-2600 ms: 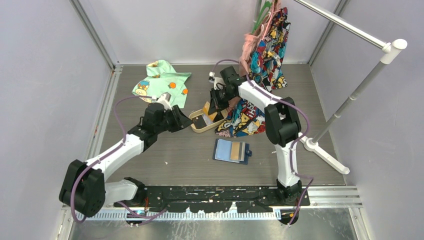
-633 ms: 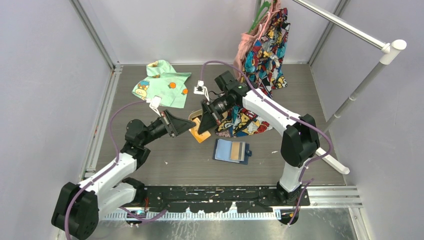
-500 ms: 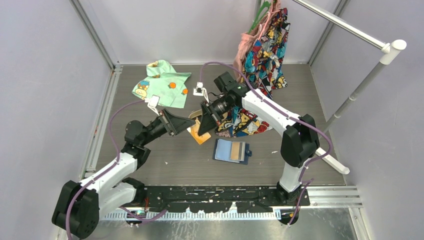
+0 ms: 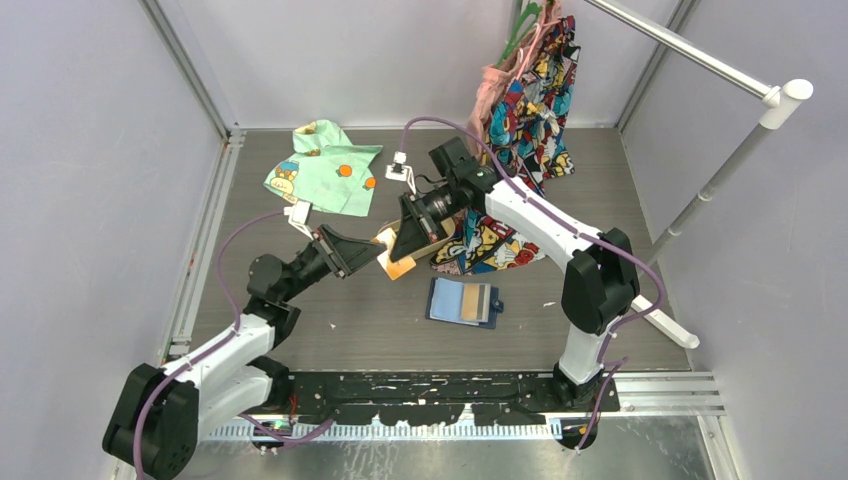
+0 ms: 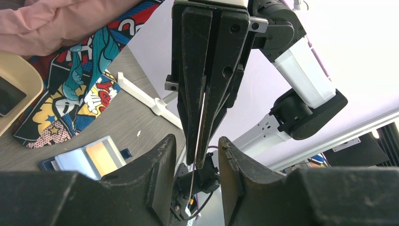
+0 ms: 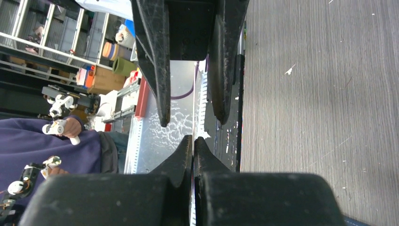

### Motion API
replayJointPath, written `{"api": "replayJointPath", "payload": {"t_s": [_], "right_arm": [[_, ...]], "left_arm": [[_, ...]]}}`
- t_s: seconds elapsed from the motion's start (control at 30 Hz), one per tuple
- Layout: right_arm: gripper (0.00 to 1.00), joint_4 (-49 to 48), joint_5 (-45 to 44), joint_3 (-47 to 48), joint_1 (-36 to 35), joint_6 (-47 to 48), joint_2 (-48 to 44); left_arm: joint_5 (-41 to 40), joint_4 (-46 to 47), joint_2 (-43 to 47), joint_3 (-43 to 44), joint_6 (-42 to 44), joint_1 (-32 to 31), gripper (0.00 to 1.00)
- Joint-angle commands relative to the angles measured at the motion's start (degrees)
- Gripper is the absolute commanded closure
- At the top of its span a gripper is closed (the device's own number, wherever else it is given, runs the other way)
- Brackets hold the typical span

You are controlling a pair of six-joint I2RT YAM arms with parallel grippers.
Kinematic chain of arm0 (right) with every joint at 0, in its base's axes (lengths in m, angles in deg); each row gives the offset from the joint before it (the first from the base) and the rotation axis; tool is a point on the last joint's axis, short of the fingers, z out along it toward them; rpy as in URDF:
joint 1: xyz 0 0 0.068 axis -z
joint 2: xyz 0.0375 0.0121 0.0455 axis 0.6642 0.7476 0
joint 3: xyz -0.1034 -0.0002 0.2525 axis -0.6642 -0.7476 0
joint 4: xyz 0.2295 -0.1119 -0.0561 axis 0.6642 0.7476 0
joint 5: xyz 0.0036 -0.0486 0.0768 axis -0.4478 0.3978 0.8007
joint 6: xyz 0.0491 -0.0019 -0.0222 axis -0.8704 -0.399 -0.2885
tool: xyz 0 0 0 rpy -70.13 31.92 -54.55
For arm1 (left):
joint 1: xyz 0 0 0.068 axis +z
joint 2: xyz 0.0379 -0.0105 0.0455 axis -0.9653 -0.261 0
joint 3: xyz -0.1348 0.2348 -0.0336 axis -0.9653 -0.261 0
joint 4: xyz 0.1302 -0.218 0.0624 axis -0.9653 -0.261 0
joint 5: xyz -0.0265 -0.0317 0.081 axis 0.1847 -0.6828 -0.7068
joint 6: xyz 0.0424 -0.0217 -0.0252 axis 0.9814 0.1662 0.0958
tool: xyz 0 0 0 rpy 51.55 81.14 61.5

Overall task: Put the credit cards into the card holder
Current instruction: Pick up the credit card from the storage box, then insert the credit card into the card holder.

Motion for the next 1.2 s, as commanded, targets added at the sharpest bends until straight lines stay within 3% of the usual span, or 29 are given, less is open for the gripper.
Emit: {"api": "replayJointPath", "payload": {"t_s": [0.0, 0.07, 0.1, 0.13, 0.2, 0.23, 0.33, 0.4, 0.53, 0.67, 0.77, 0.87, 1.17], "right_arm": [[0.99, -6.0, 1.9, 0.0, 0.5, -5.0, -2.8], [0.99, -6.9, 1.9, -0.3, 0.4, -6.3, -2.9], [0.99, -7.0, 1.7, -0.4, 0.4, -6.3, -2.9], [0.99, -7.1, 1.5, -0.6, 0.5, -6.3, -2.9], [0.97, -6.3, 0.6, -1.1, 0.4, -5.1, -3.1], [0.89, -3.7, -1.1, -0.9, 0.4, -2.2, -3.3], [0.51, 10.3, -10.5, 2.3, 0.5, 13.8, -4.2], [0.39, 19.2, -18.1, 5.3, 1.0, 23.8, -4.4], [0.37, 35.0, -26.2, 9.4, 5.6, 38.6, -4.9], [0.38, 33.7, -27.8, -3.5, 12.4, 53.9, -14.3], [0.37, 30.0, -30.8, -15.7, 13.5, 64.6, -19.2], [0.46, 22.5, -30.4, -25.0, 13.1, 66.4, -20.3], [0.57, 5.8, -37.5, -35.7, 7.8, 66.8, -17.8]], "left_arm": [[-1.7, 4.5, 1.1, -0.2, -0.3, 0.1, 0.64], [-1.9, 4.7, 1.0, -0.2, -0.3, 0.0, 0.69], [-2.1, 5.0, 1.0, -0.3, -0.4, 0.0, 0.77], [-2.5, 5.5, 0.9, -0.4, -0.5, -0.1, 0.96], [-3.4, 6.9, 0.7, -0.8, -0.7, -0.1, 1.00], [-3.4, 7.7, 0.5, -0.8, -0.7, -0.1, 1.00], [-2.4, 5.8, 0.5, -0.7, 0.3, -0.1, 1.00], [-0.5, -2.4, 1.2, -0.5, 4.0, -0.1, 1.00], [2.0, -16.3, 2.9, -0.5, 11.8, 0.1, 1.00], [6.7, -23.0, 0.0, 1.9, 15.9, 0.1, 1.00], [8.5, -18.2, -5.1, 2.6, 14.2, -1.4, 1.00], [7.6, -13.2, -12.5, 4.0, 13.6, -5.5, 1.00], [5.0, 7.0, -37.2, 7.8, 7.4, -10.7, 1.00]]}}
